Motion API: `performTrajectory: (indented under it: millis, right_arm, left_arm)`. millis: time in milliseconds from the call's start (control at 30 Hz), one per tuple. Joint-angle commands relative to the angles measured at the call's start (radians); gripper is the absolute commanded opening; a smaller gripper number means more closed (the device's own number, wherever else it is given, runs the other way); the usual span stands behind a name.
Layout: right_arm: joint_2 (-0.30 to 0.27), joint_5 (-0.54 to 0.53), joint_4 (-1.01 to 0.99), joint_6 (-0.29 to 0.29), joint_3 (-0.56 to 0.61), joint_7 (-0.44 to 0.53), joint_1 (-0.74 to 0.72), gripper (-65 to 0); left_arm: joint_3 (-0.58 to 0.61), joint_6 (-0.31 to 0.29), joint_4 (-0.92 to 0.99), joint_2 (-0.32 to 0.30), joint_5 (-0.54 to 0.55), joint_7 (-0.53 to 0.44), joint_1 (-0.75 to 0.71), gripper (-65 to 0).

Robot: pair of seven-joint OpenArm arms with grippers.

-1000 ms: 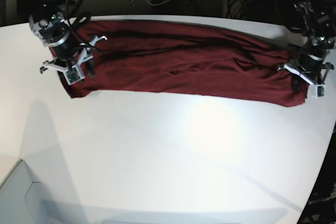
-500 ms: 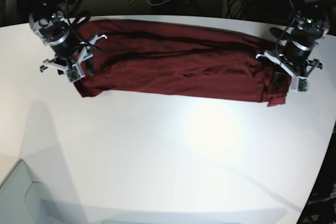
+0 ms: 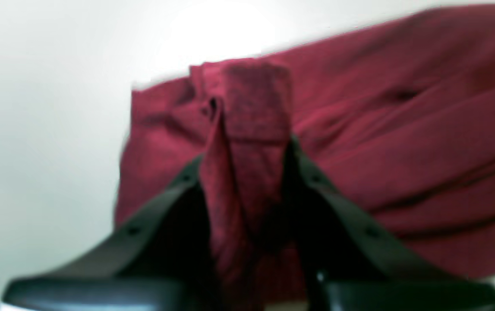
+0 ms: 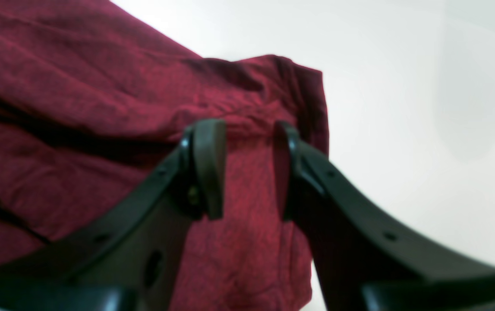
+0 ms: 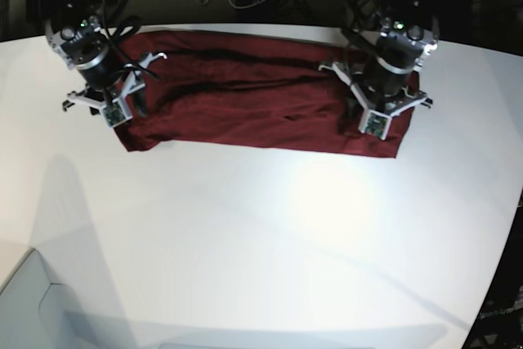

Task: Layout the t-shirt on the table in an organized manner, then fold the t-shirt properly
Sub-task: 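Fold the held shirt end toward the middle with the left gripper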

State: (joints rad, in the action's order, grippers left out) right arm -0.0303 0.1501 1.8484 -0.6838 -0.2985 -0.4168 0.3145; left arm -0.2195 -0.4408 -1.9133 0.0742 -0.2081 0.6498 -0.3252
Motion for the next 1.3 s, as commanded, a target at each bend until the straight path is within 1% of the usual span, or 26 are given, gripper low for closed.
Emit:
performTrajectory:
  millis: [0,67,167,233,333,533,867,1267]
  right_arm:
    - [-0.004,-0.013,0.021,-0.001,-0.003,0.023,0.005,-45.0]
    - [-0.004,-0.013,0.023,-0.001,-0.003,0.029,0.016,-45.0]
    - [-0.004,-0.013,0.023,-0.001,-0.003,0.028,0.016,-45.0]
    - [-0.004,-0.013,0.023,-0.001,-0.003,0.026,0.016,-45.0]
    - [-0.006,-0.013,0.023,-0.001,-0.003,0.026,0.016,-45.0]
    - [-0.006,-0.013,0.023,-0.001,-0.003,0.025,0.013,-45.0]
    - [-0.006,-0.013,0.023,-0.001,-0.003,0.025,0.008,-45.0]
    - [-0.006,-0.013,0.023,-0.001,-0.003,0.025,0.007,-45.0]
  left_arm:
    - [0.004,0.006,-0.024,0.02,-0.018,-0.02,0.01,-65.0]
    - [0.002,0.006,-0.024,0.057,-0.049,-0.02,0.022,-65.0]
    - [0.01,0.006,-0.024,0.08,-0.072,-0.017,0.044,-65.0]
    - [0.012,0.006,-0.024,0.083,-0.07,-0.017,0.044,-65.0]
    - [0.064,0.006,-0.022,0.077,-0.07,-0.012,0.039,-65.0]
    - [0.125,0.007,-0.012,0.08,-0.07,-0.011,0.034,-65.0]
    - [0.15,0.007,0.051,0.078,-0.07,-0.009,0.036,-65.0]
    - [0.165,0.007,0.062,0.083,-0.07,-0.017,0.045,-65.0]
